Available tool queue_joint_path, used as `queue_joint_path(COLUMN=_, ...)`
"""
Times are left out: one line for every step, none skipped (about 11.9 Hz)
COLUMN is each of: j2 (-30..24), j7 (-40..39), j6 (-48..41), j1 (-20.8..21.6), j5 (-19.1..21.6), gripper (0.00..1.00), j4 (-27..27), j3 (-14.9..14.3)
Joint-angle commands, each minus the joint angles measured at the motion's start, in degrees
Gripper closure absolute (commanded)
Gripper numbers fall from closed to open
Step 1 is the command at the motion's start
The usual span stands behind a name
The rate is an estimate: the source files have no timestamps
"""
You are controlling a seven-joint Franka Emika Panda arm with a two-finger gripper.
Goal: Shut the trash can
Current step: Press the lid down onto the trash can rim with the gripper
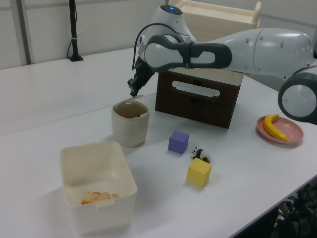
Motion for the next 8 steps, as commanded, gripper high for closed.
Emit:
queue_joint_path(j2=-3.31, j7=1.77, j6=-1.46, j1=0.81, j5=-1.05, gripper=1.00, j4=-4.44, j3=-0.80)
queue_joint_path(j2=-3.66, j7=1.77, j6=-1.46, j1=0.89, j5=-1.05, gripper=1.00, j4=-4.79, j3=-0.80)
queue_joint_path(j2=-4.01, j7=1.77, j6=-1.55, j1=0.98, j5=-1.05, gripper=1.00, j4=-5.32, j3=-0.71)
queue_joint_path(j2=-4.36, j7=1.77, j6=-1.55, j1=1.07, j5=-1.05, gripper=1.00, j4=-6.11, j3=-0.71)
queue_joint_path(j2=-4.46, j7=1.77, j6=-1.64, j1=1.16, j5=-1.05, gripper=1.00, j4=-6.37, j3=-0.62)
queue_joint_path(j2=-4.46, j7=1.86, j6=-2.24, j1=1.24, j5=-1.05, gripper=1.00, j4=-6.46, j3=-0.53)
queue_joint_path(j2=-4.54, j7=1.86, j6=-3.12, j1=1.33, j5=-1.05, gripper=1.00, j4=-6.46, j3=-0.53)
queue_joint_path(j2=-4.54, j7=1.86, j6=-3.39, j1=1.33, j5=-1.05, gripper=1.00, j4=-6.46, j3=-0.45)
